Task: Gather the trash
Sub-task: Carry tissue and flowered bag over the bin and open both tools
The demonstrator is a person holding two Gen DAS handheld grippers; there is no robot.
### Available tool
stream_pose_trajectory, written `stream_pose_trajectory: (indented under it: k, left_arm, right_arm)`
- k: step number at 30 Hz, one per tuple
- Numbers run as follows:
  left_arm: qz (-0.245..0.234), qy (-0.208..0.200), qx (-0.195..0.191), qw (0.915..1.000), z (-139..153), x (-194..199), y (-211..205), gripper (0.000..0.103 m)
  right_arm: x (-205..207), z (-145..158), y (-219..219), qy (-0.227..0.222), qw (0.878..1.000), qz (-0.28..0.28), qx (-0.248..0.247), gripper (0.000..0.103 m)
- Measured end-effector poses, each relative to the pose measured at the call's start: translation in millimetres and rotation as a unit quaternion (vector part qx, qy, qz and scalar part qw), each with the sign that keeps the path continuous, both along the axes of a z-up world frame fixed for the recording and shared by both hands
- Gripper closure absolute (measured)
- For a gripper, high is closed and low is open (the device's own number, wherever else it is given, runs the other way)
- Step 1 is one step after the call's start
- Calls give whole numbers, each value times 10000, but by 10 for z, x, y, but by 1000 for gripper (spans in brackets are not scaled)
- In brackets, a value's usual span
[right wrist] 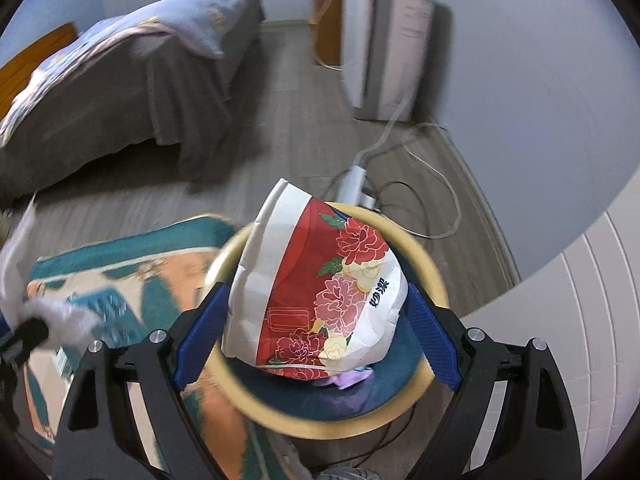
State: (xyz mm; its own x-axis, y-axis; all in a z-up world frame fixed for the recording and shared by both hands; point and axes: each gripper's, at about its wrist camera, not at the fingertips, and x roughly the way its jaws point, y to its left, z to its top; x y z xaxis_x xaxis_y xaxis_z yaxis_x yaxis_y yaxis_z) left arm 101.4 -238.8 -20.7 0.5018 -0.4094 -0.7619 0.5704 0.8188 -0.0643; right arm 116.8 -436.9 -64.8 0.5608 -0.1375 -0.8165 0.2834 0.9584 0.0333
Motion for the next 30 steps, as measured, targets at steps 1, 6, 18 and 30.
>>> stream_pose_trajectory:
  k: [1, 6, 18, 30]
  left_arm:
    - [-42, 50, -14, 10000, -25, 1, -62, 81]
    - [-263, 419, -14, 9988, -259, 31, -399, 81]
    - [-506, 335, -308, 9977, -197, 246, -819, 81]
    - [-470, 164, -85, 9987, -133, 448, -840, 77]
  right_arm:
    - [-14, -11, -105, 9, 9999, -129, 76, 17]
    - [-111, -180, -591, 103, 9930, -989, 637, 17]
    - [-123, -203, -610, -19, 9887, -1068, 1053, 17]
    - [-55, -288, -677, 104, 9860, -1064, 1278, 16]
